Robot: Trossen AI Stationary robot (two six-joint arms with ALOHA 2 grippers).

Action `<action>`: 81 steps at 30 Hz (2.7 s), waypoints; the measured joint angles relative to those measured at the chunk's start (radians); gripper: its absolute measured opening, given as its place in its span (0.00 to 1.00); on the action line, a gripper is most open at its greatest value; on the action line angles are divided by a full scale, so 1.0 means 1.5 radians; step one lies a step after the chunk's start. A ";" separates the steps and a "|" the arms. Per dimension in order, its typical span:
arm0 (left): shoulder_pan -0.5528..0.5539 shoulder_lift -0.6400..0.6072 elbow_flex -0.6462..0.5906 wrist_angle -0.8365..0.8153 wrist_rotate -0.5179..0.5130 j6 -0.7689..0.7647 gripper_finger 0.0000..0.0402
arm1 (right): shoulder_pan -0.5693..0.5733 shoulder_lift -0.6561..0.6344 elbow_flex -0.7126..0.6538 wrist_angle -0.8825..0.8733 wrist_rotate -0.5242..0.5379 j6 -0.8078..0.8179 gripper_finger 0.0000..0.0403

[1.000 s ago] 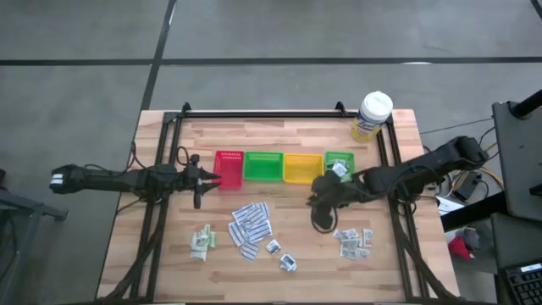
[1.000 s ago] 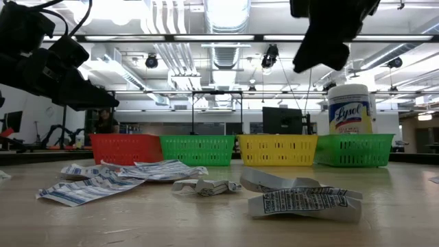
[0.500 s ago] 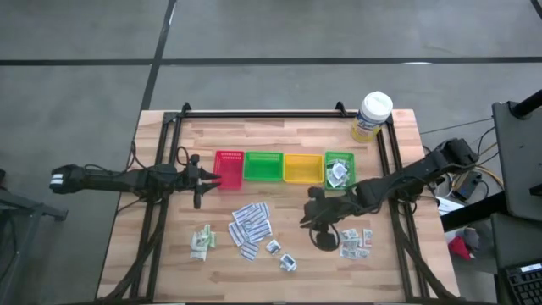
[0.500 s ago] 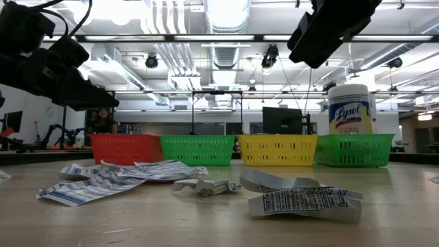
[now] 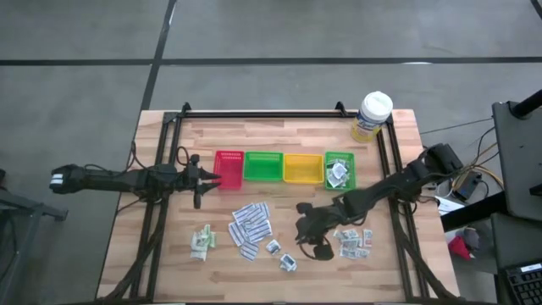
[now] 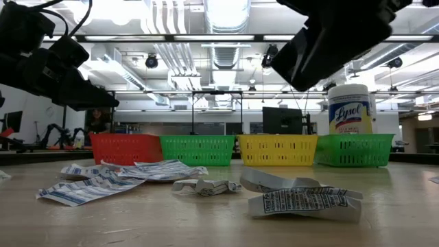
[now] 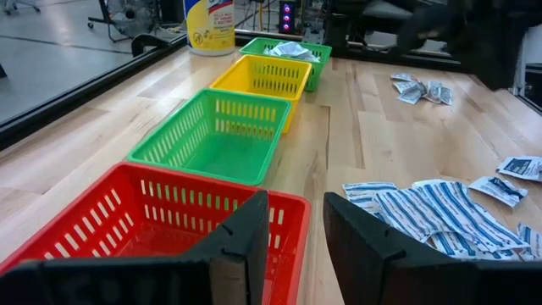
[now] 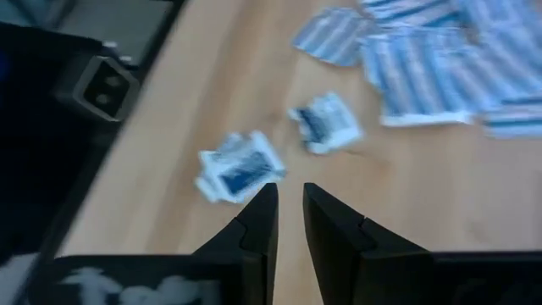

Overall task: Pick & Place First Aid Supplies
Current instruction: Put the blue alcohol pad into the right green bin

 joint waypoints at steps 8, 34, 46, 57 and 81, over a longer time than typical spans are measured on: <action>0.000 0.000 0.000 0.000 0.000 0.000 0.28 | 0.000 0.051 0.004 0.082 -0.092 0.000 0.16; 0.000 0.000 0.000 0.003 0.000 -0.006 0.28 | 0.007 0.271 0.255 -0.169 -0.127 -0.072 0.18; 0.000 0.000 0.000 0.003 0.000 -0.006 0.28 | 0.005 0.270 0.252 -0.170 -0.126 -0.077 0.16; 0.000 0.000 0.000 0.004 0.000 -0.006 0.28 | 0.008 0.271 0.262 -0.159 -0.126 -0.084 0.15; 0.000 0.000 0.000 0.004 0.000 -0.008 0.28 | 0.006 0.272 0.242 -0.145 -0.122 -0.047 0.13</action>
